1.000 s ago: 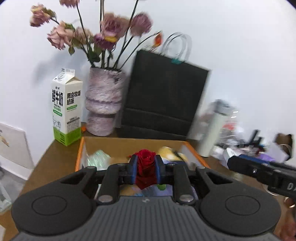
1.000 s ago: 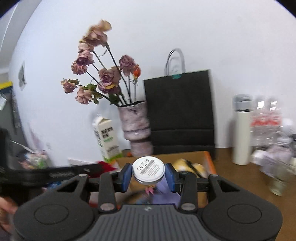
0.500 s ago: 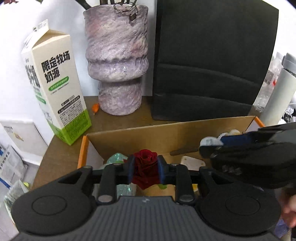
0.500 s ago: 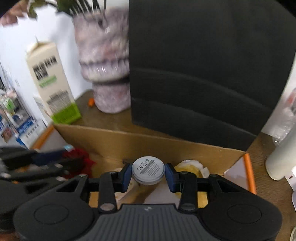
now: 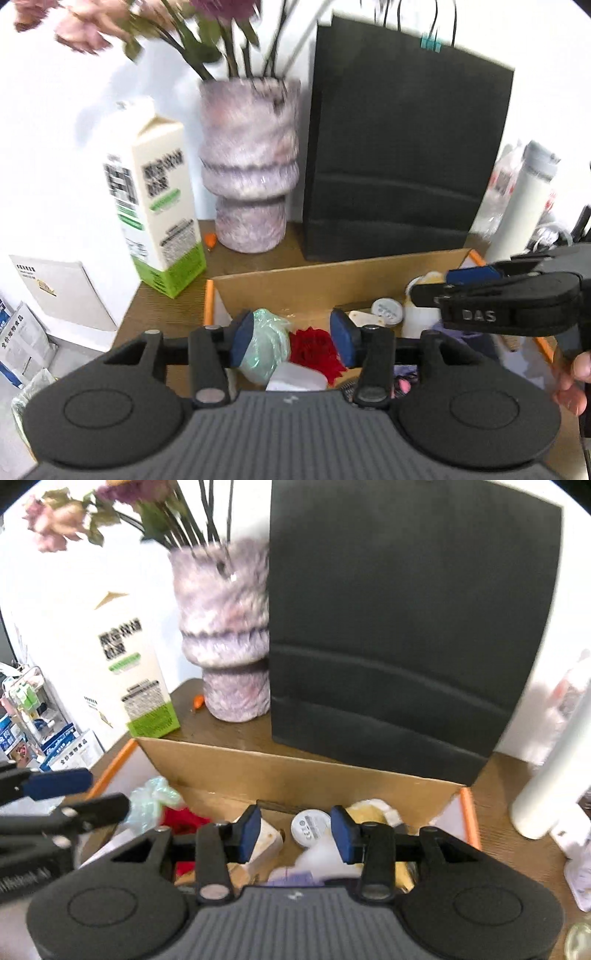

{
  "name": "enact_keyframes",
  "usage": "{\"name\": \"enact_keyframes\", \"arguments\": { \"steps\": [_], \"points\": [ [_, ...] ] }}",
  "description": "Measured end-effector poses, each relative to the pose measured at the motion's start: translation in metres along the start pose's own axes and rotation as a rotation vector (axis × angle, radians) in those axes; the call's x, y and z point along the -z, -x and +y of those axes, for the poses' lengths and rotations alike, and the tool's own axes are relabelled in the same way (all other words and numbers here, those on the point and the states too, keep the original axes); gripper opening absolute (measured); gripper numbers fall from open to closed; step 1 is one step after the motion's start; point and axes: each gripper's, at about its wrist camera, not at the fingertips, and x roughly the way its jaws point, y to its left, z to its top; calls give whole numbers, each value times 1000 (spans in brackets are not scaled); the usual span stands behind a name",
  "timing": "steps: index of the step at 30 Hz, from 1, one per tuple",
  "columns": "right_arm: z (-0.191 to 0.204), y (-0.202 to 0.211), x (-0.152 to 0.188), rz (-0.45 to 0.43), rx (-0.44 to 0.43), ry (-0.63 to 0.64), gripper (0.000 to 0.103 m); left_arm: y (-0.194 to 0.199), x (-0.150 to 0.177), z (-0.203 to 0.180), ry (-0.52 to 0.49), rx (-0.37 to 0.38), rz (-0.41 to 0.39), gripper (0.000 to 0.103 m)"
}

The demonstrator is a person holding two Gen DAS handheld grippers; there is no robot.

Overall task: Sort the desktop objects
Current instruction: 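Carry disc and rose into the cardboard box and open both tools, then withdraw both tools from the box back to the table items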

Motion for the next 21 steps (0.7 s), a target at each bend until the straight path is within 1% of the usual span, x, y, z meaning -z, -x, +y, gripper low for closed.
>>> {"name": "enact_keyframes", "arguments": {
  "steps": [2,4,7,10,12,13,14,15,16,17,18,19,21],
  "points": [
    [0,23,6,-14,5,-3,42,23,5,3,12,7,-23,56],
    [-1,50,15,-32,5,-1,44,42,12,6,14,6,-39,57],
    [-1,85,36,-70,2,-8,50,69,31,8,21,3,-49,60],
    [5,113,65,-95,-10,-18,54,93,56,6,8,-33,-70,65],
    [12,132,88,-120,-6,-21,57,109,75,3,1,-51,-97,68],
    [17,142,103,-141,-4,-28,58,120,88,1,4,-48,-119,70],
    [22,151,118,-164,-2,-39,63,128,100,-1,10,-35,-137,74],
    [28,161,134,-187,-5,-48,69,137,112,-4,14,-15,-153,76],
    [34,171,152,-217,-9,-64,71,147,127,-7,14,6,-168,77],
    [40,177,168,-237,-12,-77,76,154,140,-10,18,15,-179,78],
    [46,182,185,-250,-18,-92,78,159,154,-13,25,19,-186,79],
    [51,187,204,-262,-24,-111,79,164,169,-18,25,17,-184,79],
    [61,192,237,-257,-16,-124,79,170,194,-29,6,-16,-183,79]
  ]
}}
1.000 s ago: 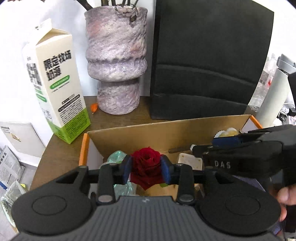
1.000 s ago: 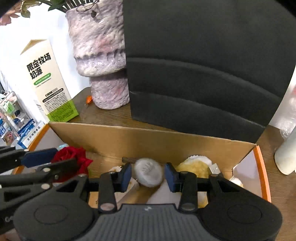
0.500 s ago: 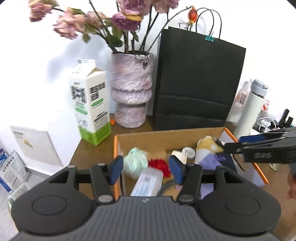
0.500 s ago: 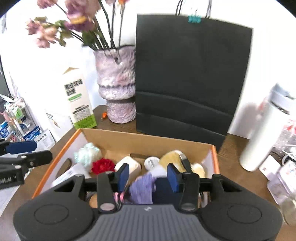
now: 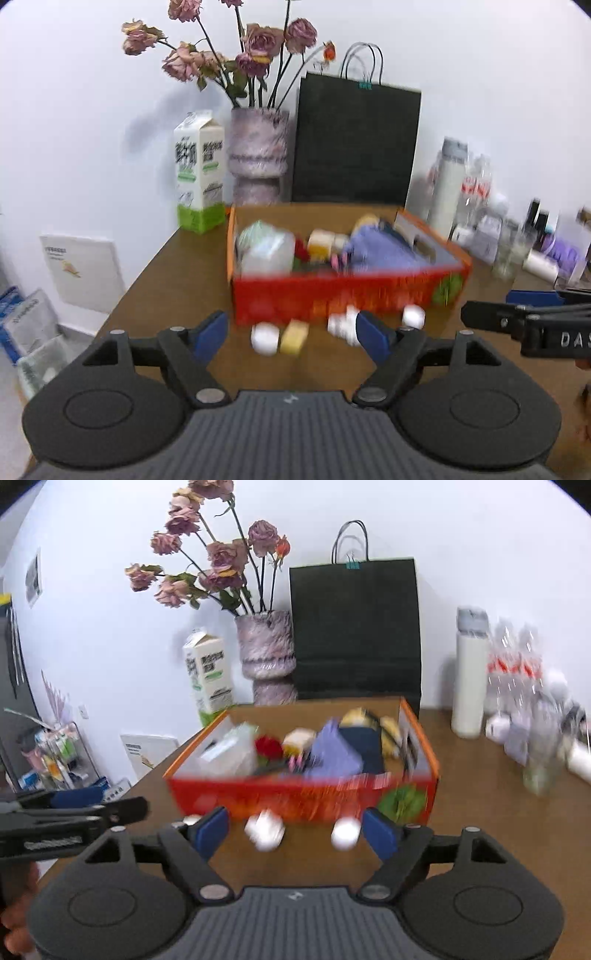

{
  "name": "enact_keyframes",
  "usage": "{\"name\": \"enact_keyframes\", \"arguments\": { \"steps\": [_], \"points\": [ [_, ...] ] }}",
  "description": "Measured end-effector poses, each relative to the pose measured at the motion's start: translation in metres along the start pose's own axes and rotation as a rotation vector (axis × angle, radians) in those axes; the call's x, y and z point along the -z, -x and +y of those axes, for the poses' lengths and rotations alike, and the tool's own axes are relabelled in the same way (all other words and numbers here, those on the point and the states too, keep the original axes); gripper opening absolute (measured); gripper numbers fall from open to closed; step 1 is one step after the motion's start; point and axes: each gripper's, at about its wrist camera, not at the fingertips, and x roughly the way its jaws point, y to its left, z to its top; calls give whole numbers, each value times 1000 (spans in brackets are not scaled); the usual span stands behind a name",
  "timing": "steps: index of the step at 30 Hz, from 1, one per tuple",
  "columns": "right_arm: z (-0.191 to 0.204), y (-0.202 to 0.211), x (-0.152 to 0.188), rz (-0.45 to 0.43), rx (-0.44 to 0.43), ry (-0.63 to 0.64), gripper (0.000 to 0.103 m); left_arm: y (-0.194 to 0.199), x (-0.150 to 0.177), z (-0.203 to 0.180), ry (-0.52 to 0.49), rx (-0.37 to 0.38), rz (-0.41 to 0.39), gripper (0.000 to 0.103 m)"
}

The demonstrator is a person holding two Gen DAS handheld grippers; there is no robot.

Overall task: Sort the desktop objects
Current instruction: 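Withdraw both tools from the box back to the table items, then grasp the white cap with the left tool while the right tool grasps the white crumpled tissue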

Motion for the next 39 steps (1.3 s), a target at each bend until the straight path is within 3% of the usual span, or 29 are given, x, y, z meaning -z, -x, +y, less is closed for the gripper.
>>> {"name": "enact_keyframes", "arguments": {
  "steps": [3,7,12,20,26,30,33,37,39],
  "points": [
    [7,12,40,8,61,20,79,22,37,-13,-33,-23,-7,79],
    [9,35,78,-11,103,60,79,49,72,-15,3,-6,11,79],
    [4,58,99,-34,122,53,81,67,93,-14,73,7,23,80],
    [0,66,121,-10,124,34,81,70,99,-16,62,15,33,80],
    [7,61,112,-2,93,71,81,61,87,-8,68,21,21,79],
    [4,44,90,-2,91,100,81,43,65,0,47,-11,4,77],
    [2,25,67,-10,89,111,80,21,47,6,40,20,7,74],
    [-1,-11,37,6,56,101,77,-21,29,16,43,49,37,63],
    [-2,-31,23,22,14,79,70,-46,21,23,38,44,52,58]
  ]
}}
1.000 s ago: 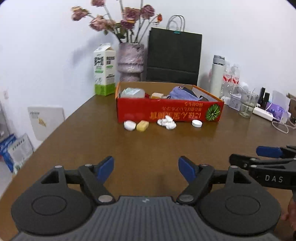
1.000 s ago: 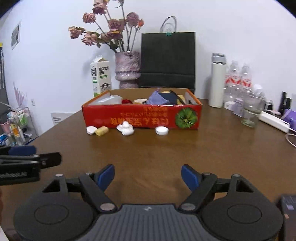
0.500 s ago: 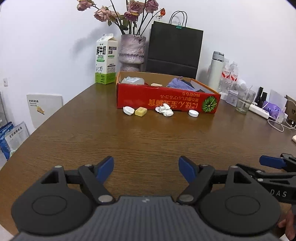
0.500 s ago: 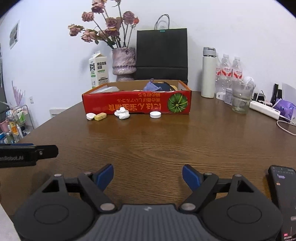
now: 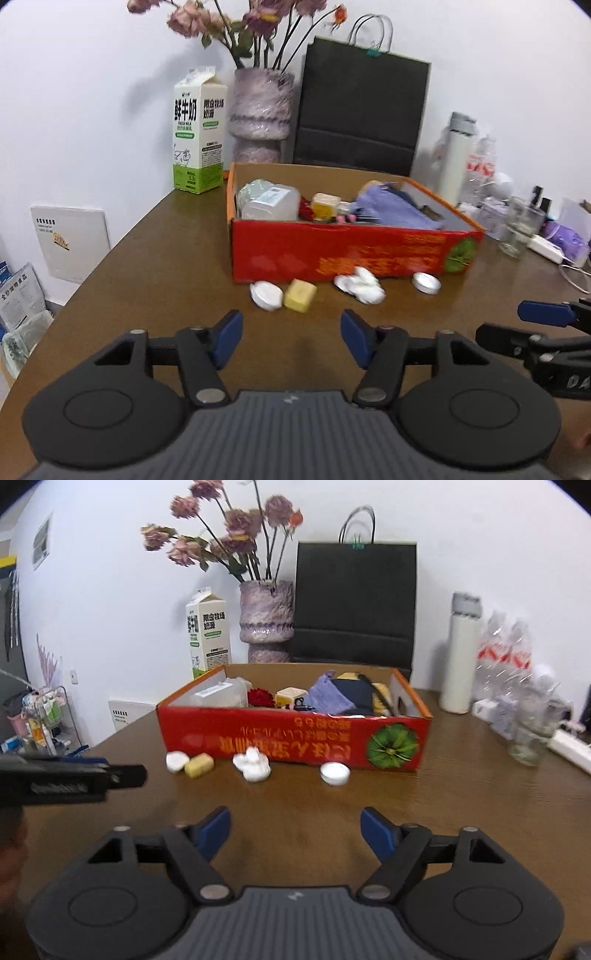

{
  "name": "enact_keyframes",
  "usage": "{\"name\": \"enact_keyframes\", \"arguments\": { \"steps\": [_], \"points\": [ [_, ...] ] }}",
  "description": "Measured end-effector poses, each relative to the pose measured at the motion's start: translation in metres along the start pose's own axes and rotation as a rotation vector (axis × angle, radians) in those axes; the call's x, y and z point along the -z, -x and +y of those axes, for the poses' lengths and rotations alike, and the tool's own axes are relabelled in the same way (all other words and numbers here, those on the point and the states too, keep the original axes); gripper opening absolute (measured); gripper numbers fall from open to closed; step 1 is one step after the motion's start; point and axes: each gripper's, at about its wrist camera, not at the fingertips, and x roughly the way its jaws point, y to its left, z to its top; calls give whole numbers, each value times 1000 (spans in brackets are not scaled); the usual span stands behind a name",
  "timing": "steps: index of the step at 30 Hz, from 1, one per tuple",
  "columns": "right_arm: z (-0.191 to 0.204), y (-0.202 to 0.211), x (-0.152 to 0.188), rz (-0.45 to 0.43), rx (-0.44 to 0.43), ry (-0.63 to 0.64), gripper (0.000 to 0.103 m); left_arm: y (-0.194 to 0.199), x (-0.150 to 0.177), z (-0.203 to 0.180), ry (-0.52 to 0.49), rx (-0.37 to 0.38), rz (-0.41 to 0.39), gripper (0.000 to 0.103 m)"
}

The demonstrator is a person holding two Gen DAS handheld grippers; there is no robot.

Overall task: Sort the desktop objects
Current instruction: 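Grasp the white cap with the left tool while the right tool grasps the white crumpled tissue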

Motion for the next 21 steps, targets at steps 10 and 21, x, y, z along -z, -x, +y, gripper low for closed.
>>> {"name": "enact_keyframes", "arguments": {
  "steps": [10,21],
  "points": [
    [19,-119,-34,117,-79,7,50,-77,-27,42,51,39,104,41],
    [22,-116,-32,119,-81,11,18,-74,-19,41,85,16,118,13]
  ]
}}
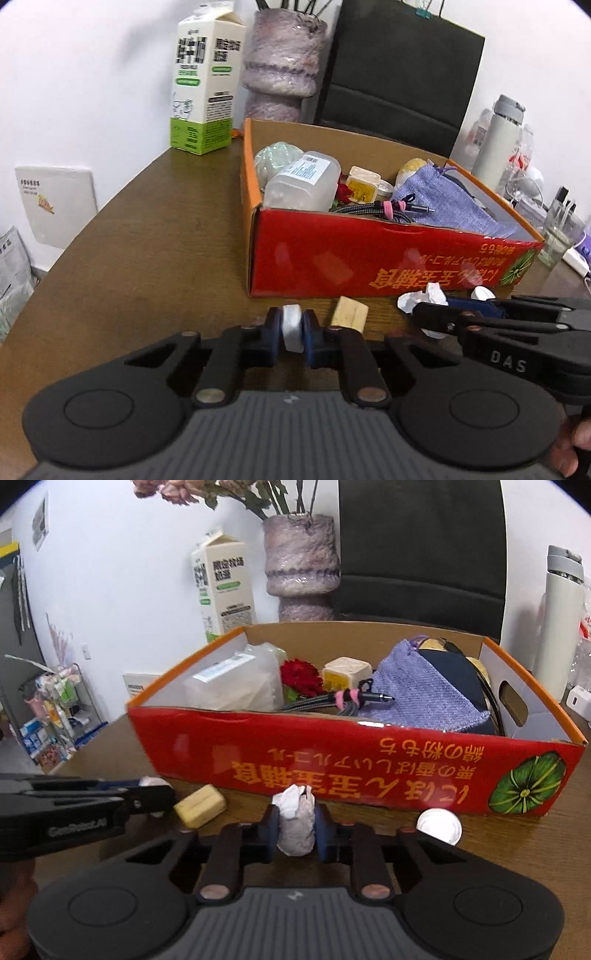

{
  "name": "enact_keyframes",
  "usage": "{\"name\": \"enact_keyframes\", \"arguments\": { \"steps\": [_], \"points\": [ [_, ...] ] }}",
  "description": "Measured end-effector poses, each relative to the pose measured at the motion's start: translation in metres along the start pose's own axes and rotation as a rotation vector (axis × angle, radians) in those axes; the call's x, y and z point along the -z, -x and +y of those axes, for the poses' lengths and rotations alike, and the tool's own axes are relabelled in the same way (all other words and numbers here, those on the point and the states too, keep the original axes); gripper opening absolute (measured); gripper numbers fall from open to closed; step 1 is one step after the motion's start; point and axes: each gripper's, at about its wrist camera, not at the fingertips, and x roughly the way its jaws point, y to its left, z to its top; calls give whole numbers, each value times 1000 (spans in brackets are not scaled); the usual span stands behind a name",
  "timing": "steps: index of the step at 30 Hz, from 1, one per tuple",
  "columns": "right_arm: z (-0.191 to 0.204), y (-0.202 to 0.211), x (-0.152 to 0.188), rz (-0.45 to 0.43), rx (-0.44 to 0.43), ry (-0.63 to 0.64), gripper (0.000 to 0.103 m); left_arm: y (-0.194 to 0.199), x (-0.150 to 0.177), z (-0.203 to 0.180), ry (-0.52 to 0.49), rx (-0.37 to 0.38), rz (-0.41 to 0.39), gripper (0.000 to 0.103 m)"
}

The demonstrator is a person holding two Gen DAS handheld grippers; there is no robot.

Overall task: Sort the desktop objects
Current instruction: 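Grasp the white cap with the left tool while the right tool grasps the white crumpled tissue, then lift the white cap and tissue up from the table with both tools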

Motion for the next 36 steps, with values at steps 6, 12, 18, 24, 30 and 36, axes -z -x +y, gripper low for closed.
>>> {"name": "enact_keyframes", "arguments": {
  "steps": [6,12,18,24,30,36],
  "points": [
    [7,69,9,-113,2,-15,18,63,15,-14,17,-8,-113,13],
    [7,140,26,-211,15,-35,18,122,34,-44,12,-19,-202,13],
    [4,196,58,-266,53,-31,18,171,61,-79,-33,-54,-277,13],
    [0,229,99,-250,83,-47,18,200,95,-104,-55,-12,-259,13],
    [4,258,114,-280,87,-18,18,217,114,-118,-93,2,-267,13],
    [-8,268,110,-315,125,-13,18,207,110,-117,-94,-3,-247,13]
  ]
}}
